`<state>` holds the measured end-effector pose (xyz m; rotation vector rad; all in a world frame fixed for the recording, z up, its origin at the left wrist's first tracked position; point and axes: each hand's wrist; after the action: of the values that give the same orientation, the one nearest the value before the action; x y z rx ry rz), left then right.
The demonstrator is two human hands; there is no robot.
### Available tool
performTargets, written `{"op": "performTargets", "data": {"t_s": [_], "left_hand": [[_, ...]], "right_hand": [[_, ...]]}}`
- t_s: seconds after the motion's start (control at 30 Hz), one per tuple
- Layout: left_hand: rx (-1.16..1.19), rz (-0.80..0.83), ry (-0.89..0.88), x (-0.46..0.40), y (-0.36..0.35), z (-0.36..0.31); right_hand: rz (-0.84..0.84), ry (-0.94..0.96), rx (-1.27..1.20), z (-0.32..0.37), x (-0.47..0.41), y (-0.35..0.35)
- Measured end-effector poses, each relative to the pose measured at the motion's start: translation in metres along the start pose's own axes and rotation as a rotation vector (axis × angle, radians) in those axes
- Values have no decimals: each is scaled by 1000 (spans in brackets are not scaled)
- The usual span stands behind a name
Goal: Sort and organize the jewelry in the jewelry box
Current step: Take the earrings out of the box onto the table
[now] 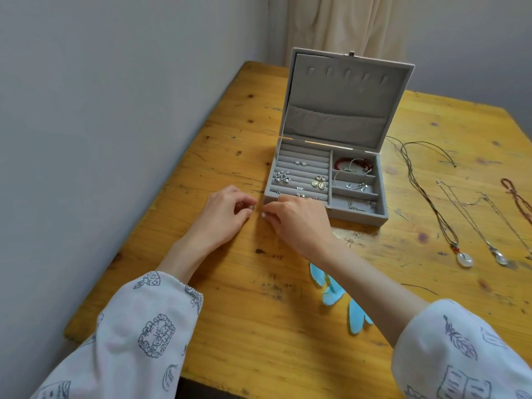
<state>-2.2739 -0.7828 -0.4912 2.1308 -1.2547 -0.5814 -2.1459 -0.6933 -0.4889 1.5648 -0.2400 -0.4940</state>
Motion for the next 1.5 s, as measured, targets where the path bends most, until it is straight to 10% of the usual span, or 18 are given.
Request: {"op": "performTargets", "data": {"t_s": [1.5], "left_hand": [[-29,65,-152,6,-36,-25]], "right_hand": [[-109,-313,-187,-38,28,9]]}}
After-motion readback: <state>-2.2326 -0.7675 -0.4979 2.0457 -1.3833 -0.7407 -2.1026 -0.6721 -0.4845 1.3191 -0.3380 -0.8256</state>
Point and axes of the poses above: each hand's wrist, its own x-axis away from the middle knuckle, its own y-axis out of the back of the hand, z = x × y, and after that the axes turned 10 degrees about x, right-handed
